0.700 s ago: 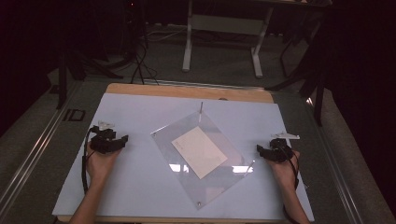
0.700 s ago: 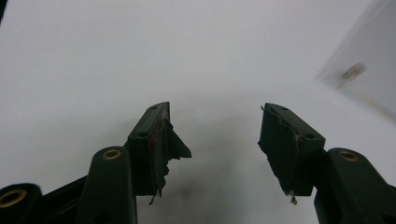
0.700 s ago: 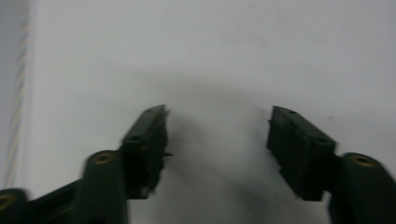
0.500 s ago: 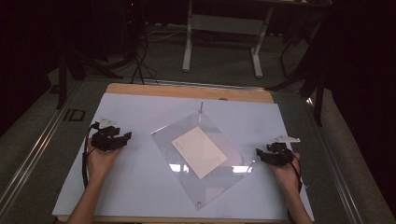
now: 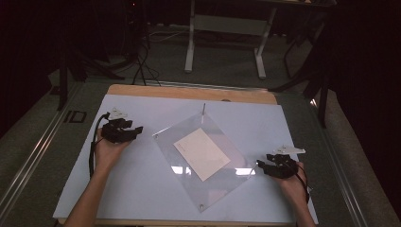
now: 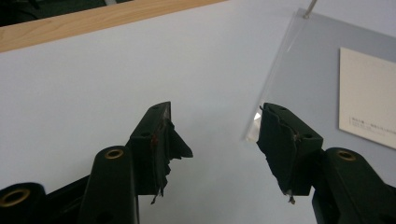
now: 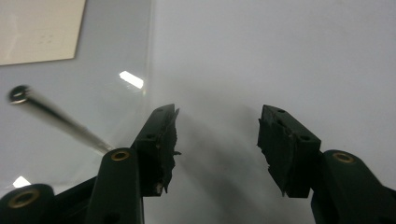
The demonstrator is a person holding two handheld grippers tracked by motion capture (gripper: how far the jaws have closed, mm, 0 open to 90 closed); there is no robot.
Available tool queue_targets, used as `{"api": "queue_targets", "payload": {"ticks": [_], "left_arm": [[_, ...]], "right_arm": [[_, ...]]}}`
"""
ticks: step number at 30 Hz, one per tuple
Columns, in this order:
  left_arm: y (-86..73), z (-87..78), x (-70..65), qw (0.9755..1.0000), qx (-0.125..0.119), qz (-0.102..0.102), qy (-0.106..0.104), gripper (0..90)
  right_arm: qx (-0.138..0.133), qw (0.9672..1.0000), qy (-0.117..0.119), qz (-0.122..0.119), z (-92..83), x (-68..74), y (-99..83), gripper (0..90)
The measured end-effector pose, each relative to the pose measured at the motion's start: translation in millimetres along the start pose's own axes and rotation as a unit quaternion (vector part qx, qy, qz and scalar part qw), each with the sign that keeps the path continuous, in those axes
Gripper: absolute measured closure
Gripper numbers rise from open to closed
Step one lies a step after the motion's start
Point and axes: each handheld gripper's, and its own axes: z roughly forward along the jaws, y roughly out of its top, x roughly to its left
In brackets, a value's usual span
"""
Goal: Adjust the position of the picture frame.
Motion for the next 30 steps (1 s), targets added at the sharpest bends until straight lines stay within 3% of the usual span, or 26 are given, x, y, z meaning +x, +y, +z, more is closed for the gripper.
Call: {"api": "queue_targets", "payload": {"ticks": [12,23,30], "left_arm": [[10.5,17.8,-6.5,0.9995,0.003,0.008,-0.030,48.7],[28.7,39.9,-24.3,0.9981,0.008,0.035,-0.050,48.6],[35.5,55.9,-37.1,0.9967,0.014,0.047,-0.064,49.1]], "right_arm": [[-0.004,0.9990,0.034,-0.030,-9.8,12.5,-2.0,52.6],[-0.014,0.9963,0.069,-0.050,-24.3,18.4,-11.4,56.5],[-0.034,0.9936,0.090,-0.059,-22.3,26.7,-4.7,60.0]]}}
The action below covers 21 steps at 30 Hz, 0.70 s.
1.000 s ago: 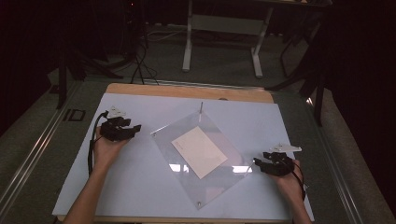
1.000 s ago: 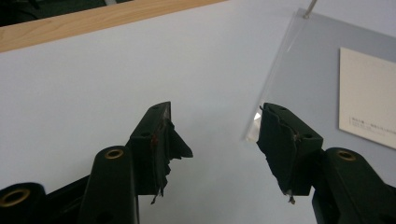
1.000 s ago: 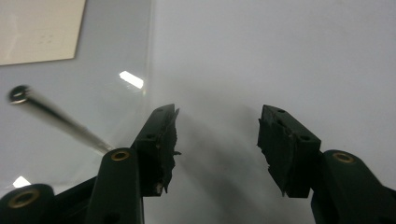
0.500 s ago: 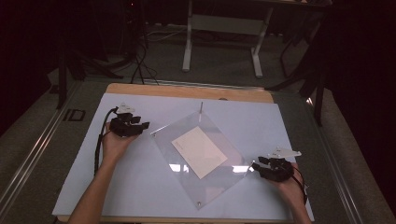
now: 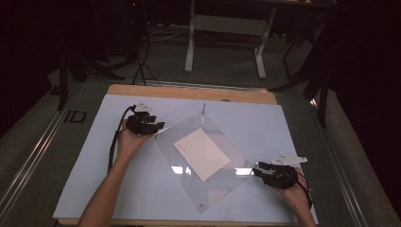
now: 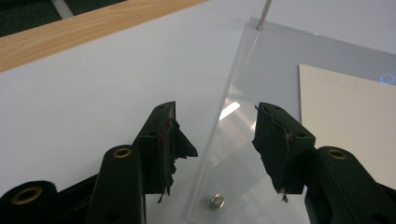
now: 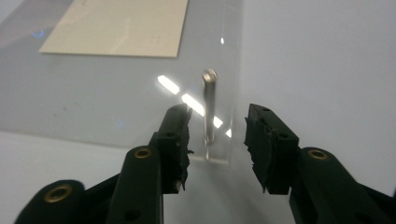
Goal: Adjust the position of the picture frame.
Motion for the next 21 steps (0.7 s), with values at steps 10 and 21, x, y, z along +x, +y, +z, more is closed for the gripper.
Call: {"api": "queue_targets", "payload": {"ticks": [10,21], "left_arm": [[10.0,10.9,-7.0,0.9999,-0.006,0.009,-0.007,51.2],[20.9,31.2,-13.4,0.9995,-0.007,0.015,-0.026,52.6]], "right_arm": [[-0.015,0.9999,0.003,-0.004,12.2,3.7,4.6,70.5],[-0.025,0.9995,-0.016,-0.014,15.2,6.7,2.5,84.8]]}}
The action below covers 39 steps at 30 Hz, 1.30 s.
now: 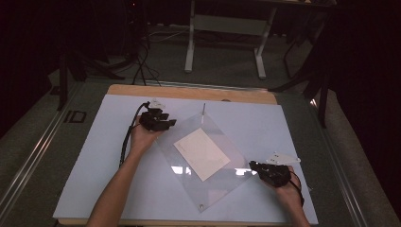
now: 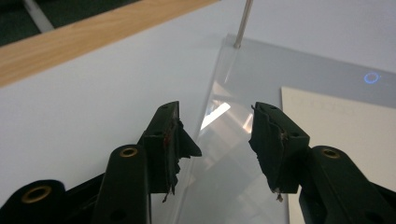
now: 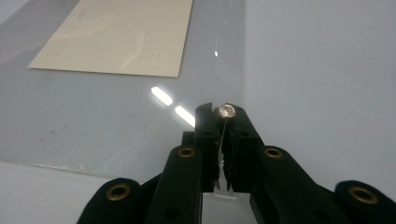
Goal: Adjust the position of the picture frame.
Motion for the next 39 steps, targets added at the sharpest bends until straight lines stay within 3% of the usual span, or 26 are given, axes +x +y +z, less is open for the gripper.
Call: {"api": "queue_targets", "payload": {"ticks": [11,19,25,28,31,39], "left_arm": [[16.3,29.1,-9.1,0.9995,-0.011,0.009,-0.027,49.6],[28.3,51.2,-20.0,0.9981,-0.040,0.027,-0.038,41.9],[36.6,69.8,-25.2,0.9976,-0.040,0.025,-0.050,41.5],[40.0,77.6,-27.8,0.9977,-0.043,0.024,-0.046,41.8],[42.6,86.7,-27.9,0.9980,-0.031,0.028,-0.048,41.9],[47.5,101.5,-26.9,0.9976,-0.041,0.006,-0.055,42.2]], "right_arm": [[-0.005,1.0000,0.002,0.005,0.2,-0.4,-1.1,84.8],[-0.010,0.9999,0.006,0.013,1.2,-1.6,-1.7,84.7],[-0.011,0.9998,0.002,0.015,1.4,-0.7,-1.8,84.8],[-0.012,0.9998,-0.002,0.018,1.1,0.4,-2.3,84.8],[-0.013,0.9997,-0.001,0.020,1.1,0.4,-2.3,84.8],[-0.014,0.9997,-0.003,0.021,0.8,0.9,-2.6,84.7]]}}
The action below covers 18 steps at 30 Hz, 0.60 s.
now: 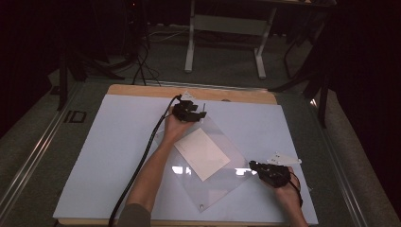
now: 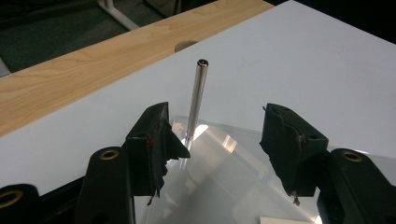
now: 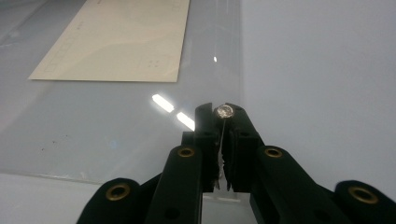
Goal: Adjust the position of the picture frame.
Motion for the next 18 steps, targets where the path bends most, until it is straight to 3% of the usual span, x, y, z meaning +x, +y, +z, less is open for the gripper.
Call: {"api": "queue_targets", "payload": {"ticks": [3,10,12,13,15,18], "left_arm": [[5.1,5.7,-2.8,0.9999,0.009,0.012,0.000,42.3],[14.6,21.9,-1.5,0.9999,0.001,-0.014,0.001,43.8],[17.4,27.5,-1.0,0.9998,0.011,-0.017,-0.005,45.1],[18.8,29.9,-1.8,0.9998,0.016,-0.011,-0.003,46.4],[19.8,32.8,-2.1,0.9997,0.009,-0.019,-0.008,50.1],[18.3,36.3,-1.9,0.9997,0.017,-0.020,-0.003,57.6]], "right_arm": [[-0.001,1.0000,0.000,0.001,0.0,0.2,0.0,84.7],[-0.002,1.0000,0.001,0.003,-1.3,1.1,-1.2,84.6],[-0.002,1.0000,0.001,0.004,-1.9,1.6,-1.6,84.6],[-0.003,1.0000,0.002,0.004,-2.0,1.8,-1.8,84.5],[-0.003,1.0000,0.002,0.004,-2.4,1.8,-2.1,84.6],[-0.004,1.0000,0.003,0.005,-2.3,1.7,-2.4,84.5]]}}
